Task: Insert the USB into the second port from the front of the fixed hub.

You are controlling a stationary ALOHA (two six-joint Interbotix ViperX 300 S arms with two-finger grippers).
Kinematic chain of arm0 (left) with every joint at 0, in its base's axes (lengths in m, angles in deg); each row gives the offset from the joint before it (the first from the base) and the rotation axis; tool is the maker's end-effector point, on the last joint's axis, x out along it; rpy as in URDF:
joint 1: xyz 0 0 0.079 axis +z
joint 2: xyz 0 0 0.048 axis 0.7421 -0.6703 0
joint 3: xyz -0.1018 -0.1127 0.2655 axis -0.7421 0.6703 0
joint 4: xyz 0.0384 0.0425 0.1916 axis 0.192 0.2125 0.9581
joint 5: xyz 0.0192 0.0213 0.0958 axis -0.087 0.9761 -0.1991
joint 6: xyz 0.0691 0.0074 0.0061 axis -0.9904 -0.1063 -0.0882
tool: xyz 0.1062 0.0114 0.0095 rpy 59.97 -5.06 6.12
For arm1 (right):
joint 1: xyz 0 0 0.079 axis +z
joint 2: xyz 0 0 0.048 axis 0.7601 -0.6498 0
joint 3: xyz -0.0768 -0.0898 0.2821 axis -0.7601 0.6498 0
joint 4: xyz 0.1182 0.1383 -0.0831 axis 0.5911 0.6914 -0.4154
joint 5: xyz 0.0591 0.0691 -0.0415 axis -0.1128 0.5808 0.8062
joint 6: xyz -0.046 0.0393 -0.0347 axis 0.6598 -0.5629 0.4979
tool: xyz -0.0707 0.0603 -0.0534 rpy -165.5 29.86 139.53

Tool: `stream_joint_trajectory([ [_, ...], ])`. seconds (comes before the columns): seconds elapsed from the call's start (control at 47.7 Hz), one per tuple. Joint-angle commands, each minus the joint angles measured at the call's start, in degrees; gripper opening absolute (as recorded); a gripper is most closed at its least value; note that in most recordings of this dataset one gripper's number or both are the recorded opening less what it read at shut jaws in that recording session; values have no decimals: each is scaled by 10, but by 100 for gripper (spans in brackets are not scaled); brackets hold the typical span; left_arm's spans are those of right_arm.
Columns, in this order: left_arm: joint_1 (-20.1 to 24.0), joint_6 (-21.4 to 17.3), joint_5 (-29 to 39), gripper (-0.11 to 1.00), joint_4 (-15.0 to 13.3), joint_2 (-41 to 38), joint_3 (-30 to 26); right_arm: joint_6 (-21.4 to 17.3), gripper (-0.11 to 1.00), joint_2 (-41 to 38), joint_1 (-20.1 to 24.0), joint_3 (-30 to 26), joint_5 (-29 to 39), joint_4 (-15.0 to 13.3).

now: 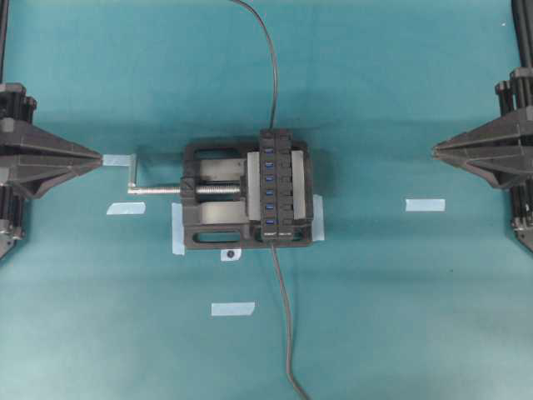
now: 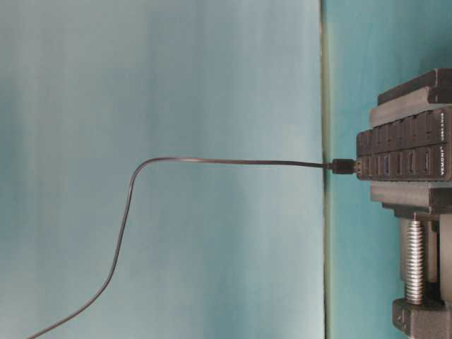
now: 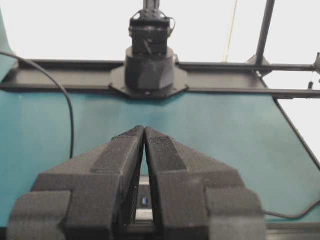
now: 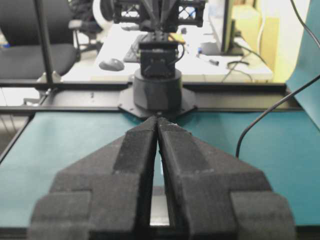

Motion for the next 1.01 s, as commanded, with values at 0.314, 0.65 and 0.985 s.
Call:
stream_joint_trajectory([
  [0.314, -6, 8, -4, 0, 5, -5, 18, -46, -2, -6, -5, 20, -19, 16],
  [0.65, -6, 9, 28, 0, 4, -5, 15, -47, -2, -11, -5, 2, 56, 17],
  [0.985, -6, 10, 84, 0, 4, -6, 2, -58, -2, -45, -6, -47, 173, 18],
])
